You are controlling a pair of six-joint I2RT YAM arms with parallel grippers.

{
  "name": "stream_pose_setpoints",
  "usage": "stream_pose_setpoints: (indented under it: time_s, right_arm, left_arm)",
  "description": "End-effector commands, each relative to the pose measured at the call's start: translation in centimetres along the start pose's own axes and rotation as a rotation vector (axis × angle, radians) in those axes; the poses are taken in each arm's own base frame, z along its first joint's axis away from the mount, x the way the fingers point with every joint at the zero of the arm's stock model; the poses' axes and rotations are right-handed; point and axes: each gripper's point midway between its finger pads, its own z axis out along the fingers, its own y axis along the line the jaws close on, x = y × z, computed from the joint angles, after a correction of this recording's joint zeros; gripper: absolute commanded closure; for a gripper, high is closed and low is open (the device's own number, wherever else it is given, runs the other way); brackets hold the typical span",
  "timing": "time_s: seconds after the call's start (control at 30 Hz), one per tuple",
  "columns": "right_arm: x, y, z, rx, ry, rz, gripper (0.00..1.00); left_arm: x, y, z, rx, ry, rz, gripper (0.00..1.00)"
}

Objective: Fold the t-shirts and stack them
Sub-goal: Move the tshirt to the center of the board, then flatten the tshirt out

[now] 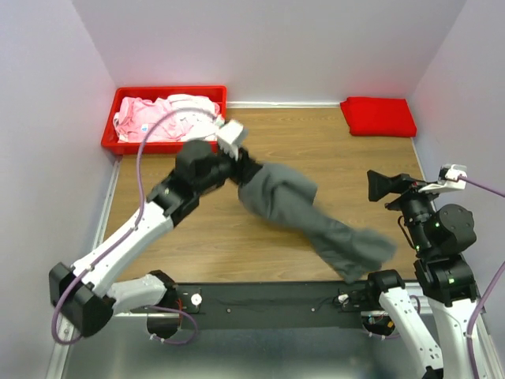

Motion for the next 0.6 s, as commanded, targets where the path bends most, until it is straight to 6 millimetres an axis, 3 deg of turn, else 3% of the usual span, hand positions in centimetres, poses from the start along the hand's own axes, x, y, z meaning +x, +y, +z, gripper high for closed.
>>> stream_pose_setpoints:
  time_s: [0.0,0.03,0.1,0.13,0.2,0.23,0.33,0.37,0.4,0.43,0.47,0.5,0.53,0.57]
  right_arm:
    - [2.3,1.7,0.0,-0.081,0.136,0.038,0.00]
    - [3.0,1.7,0.0,-0.081,0.165,0.049,0.00]
    - [3.8,1.7,0.3,-0.082,0.200,0.063,0.00]
    - [5.5,1.5,0.8,-0.062,0.267,0.100,0.00]
    - [7.7,1.3,1.4,-0.035,0.359,0.144,0.00]
    - [9.9,1.3,2.0,-0.023,0.458,0.181,0.00]
    - [14.5,1.2,2.3,-0.005,0.647,0.243,0.00]
    - [16.7,1.5,2.3,-0.013,0.748,0.272,0.00]
    - [18.7,1.1,1.9,0.013,0.822,0.297,0.00]
    - [19.9,0.8,1.7,0.030,0.872,0.313,0.00]
    - [21.6,0.5,1.5,0.052,0.938,0.329,0.01]
    - [23.2,-0.1,0.7,0.082,0.984,0.341,0.02]
    - [23.9,-0.4,0.4,0.101,1.006,0.346,0.03]
    - [24.7,-0.8,0.1,0.122,1.024,0.347,0.04]
  left_arm:
    - [6.0,4.1,-5.7,-0.319,-0.050,-0.262,0.51]
    - [7.1,4.8,-7.0,-0.379,-0.047,-0.302,0.46]
    - [7.3,4.9,-9.1,-0.415,-0.096,-0.348,0.36]
    - [7.6,5.6,-11.0,-0.479,-0.126,-0.365,0.35]
    - [7.7,5.9,-12.1,-0.516,-0.136,-0.393,0.33]
    - [8.4,5.7,-12.3,-0.512,-0.103,-0.394,0.33]
    - [10.6,4.1,-11.1,-0.423,0.005,-0.420,0.33]
    - [12.3,3.7,-10.2,-0.398,0.065,-0.436,0.33]
    - [12.7,2.2,-9.3,-0.300,0.092,-0.451,0.33]
    - [13.5,1.5,-8.7,-0.260,0.118,-0.469,0.34]
    - [15.8,1.3,-7.8,-0.241,0.186,-0.486,0.34]
    - [16.1,0.4,-7.0,-0.183,0.204,-0.494,0.36]
    - [16.7,-0.1,-6.4,-0.158,0.233,-0.485,0.37]
    - [18.6,0.0,-5.4,-0.159,0.309,-0.484,0.37]
